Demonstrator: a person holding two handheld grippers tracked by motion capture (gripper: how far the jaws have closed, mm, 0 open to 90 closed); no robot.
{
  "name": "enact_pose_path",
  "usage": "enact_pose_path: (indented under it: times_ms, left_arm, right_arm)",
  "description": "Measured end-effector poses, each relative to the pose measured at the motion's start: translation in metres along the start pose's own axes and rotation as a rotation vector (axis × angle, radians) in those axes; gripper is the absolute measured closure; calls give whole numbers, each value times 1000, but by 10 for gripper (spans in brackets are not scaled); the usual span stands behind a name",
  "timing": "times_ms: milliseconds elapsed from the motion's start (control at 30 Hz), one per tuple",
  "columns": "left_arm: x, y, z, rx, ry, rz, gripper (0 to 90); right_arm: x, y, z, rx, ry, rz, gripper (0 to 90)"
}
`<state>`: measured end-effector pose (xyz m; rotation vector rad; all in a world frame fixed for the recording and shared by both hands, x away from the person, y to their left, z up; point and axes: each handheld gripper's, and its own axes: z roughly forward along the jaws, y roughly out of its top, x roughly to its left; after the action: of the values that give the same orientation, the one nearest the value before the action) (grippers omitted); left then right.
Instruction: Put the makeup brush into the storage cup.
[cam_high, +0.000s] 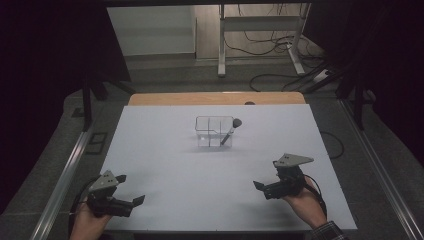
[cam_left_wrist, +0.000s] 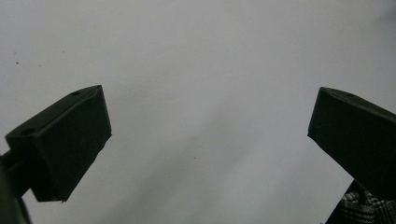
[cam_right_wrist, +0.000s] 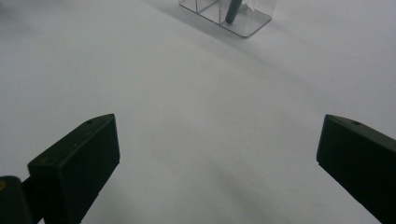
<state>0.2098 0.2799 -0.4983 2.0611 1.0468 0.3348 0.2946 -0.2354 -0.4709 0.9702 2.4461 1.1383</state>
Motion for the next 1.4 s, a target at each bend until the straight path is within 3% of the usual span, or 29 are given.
enact_pose_path:
  times_ms: [1400]
  left_arm:
    - [1, -1, 0, 20, 27, 10, 0]
  right_arm:
    - [-11, -29, -34, 22, -79, 61, 0]
